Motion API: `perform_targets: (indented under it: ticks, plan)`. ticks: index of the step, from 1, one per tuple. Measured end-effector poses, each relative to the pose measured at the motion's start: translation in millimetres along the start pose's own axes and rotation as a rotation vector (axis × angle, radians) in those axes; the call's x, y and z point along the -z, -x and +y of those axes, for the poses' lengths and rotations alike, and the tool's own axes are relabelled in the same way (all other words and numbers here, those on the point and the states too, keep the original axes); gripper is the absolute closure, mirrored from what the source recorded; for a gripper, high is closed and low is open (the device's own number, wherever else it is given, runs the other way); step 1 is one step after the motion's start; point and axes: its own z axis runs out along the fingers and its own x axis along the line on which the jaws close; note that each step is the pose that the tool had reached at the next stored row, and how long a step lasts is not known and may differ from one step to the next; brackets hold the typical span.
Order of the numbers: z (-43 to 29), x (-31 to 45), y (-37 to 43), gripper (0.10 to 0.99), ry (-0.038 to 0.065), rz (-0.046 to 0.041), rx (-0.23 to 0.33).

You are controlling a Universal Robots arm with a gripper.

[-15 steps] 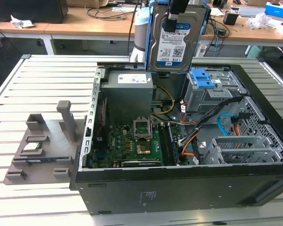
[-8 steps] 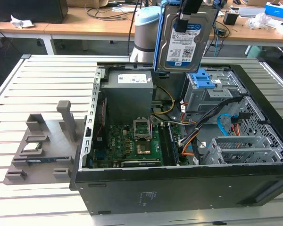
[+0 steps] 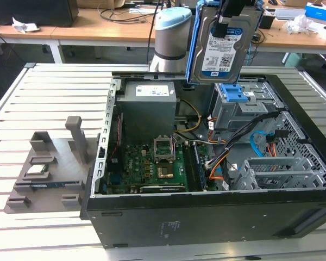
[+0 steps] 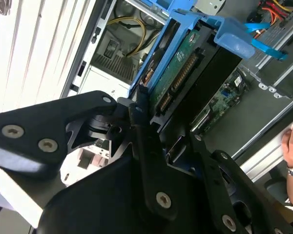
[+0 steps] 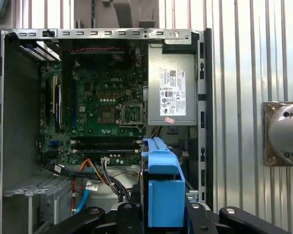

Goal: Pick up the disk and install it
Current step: 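Pick up the disk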

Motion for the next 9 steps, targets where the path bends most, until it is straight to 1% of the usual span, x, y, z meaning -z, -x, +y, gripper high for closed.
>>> perform_targets:
  ticks: [1,3,6,8,9]
  plan:
    - [-4.5,0.2,0.1,0.725,0.0,-0.0001,0.0]
    - [-10.0,0.4,0.1,0.725,0.0,-0.0002,0.0]
    - [-25.1,1.1,0.3,0.725,0.0,-0.0002,0.0]
    - [-30.5,1.3,0.4,0.725,0.0,-0.0002,0.0]
    - [-36.3,1.6,0.5,0.725,0.0,-0.0001,0.0]
